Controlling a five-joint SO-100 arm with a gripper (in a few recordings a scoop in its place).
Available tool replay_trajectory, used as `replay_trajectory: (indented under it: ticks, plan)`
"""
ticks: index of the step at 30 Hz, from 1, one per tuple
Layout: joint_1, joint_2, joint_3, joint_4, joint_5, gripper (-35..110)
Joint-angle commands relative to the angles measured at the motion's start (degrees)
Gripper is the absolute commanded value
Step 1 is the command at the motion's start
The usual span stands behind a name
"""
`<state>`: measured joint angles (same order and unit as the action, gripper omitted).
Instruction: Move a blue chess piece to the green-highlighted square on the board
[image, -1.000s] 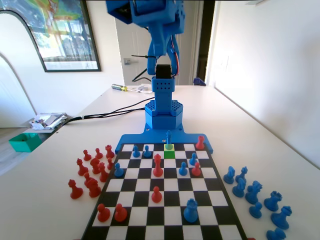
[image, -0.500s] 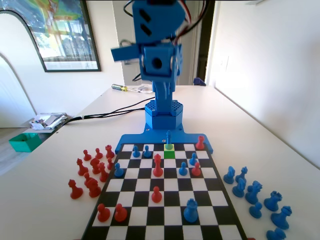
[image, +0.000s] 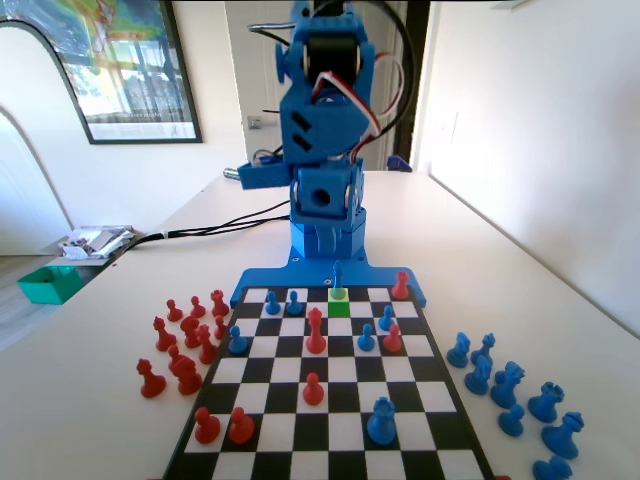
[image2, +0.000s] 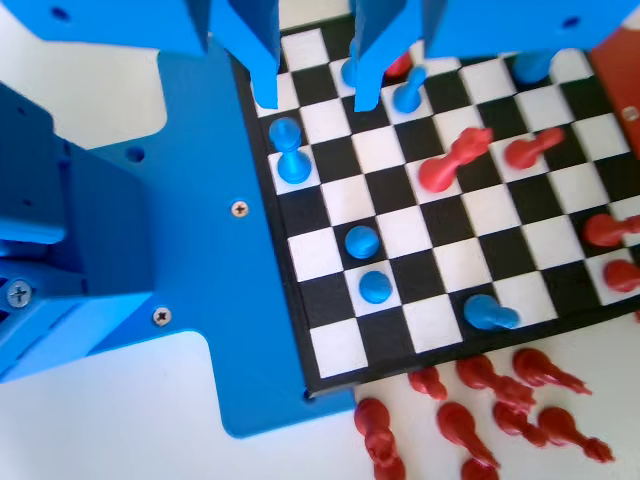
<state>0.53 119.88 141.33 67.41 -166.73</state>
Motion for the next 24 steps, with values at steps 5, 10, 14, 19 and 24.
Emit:
replay_trajectory:
  ticks: [5, 10, 14, 19, 24]
  plan:
    - [-1.8, -1.7, 5.9, -9.3, -1.8, 14]
    - [-3.5, -2.8, 9.1, -14.1, -0.4, 14]
    - [-4.8, -2.8, 10.9, -16.1, 0.4, 14]
    - [-5.8, -2.8, 11.3, -16.6, 1.2, 14]
    - [-6.0, -2.7, 11.0, -16.3, 1.1, 14]
